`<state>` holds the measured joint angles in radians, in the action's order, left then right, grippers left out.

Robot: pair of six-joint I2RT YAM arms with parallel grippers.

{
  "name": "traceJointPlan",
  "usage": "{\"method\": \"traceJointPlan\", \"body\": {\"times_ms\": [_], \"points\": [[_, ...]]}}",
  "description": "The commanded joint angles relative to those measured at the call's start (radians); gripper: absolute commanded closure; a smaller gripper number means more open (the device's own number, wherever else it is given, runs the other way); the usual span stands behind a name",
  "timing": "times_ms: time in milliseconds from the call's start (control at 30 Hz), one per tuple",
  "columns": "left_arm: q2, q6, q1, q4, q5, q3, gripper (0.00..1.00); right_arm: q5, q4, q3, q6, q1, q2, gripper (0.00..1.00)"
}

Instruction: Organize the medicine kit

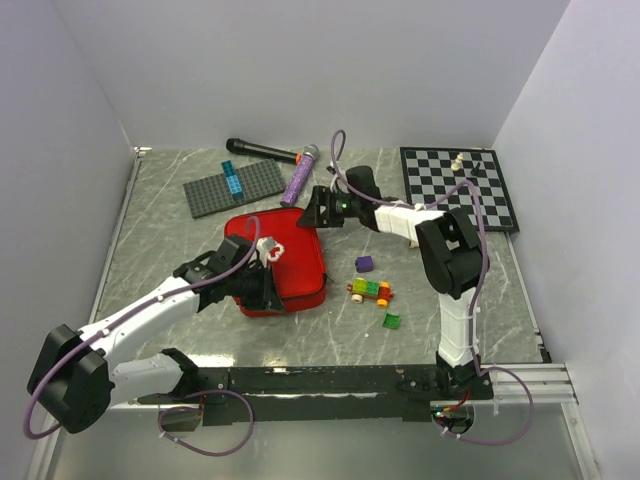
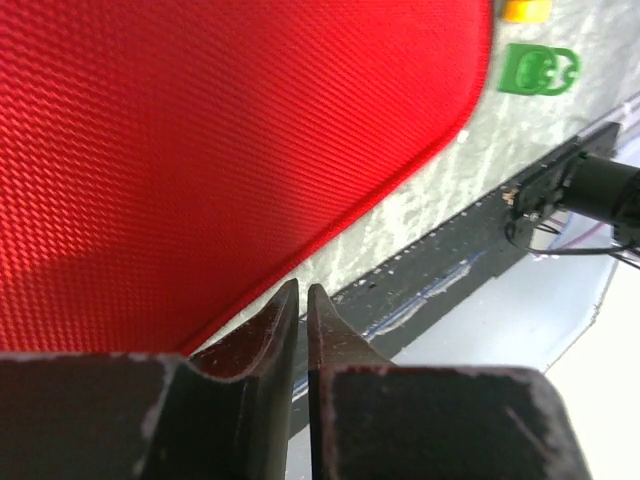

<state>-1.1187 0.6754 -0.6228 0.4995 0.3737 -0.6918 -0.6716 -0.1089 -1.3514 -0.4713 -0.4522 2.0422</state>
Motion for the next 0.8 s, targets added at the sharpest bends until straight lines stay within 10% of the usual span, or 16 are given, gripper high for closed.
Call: {"method": "traceJointPlan", "body": {"times_ms": [0,500,767], "points": [[-0.049,-0.014,-0.005,0.023,-0.059,-0.021,0.87,-0.089,-0.052,0.083,-0.026,-0.011,-0.092,0.23],[-0.072,0.032,0.195,0.126,-0.371,-0.070,0.79,0.033,0.006,0.219,0.037,-0.013,-0.304,0.20],[0.055,0.099,0.196,0.221,-0.326,-0.075,0.66,0.185,0.090,-0.052,0.031,-0.011,-0.219,0.18]]}}
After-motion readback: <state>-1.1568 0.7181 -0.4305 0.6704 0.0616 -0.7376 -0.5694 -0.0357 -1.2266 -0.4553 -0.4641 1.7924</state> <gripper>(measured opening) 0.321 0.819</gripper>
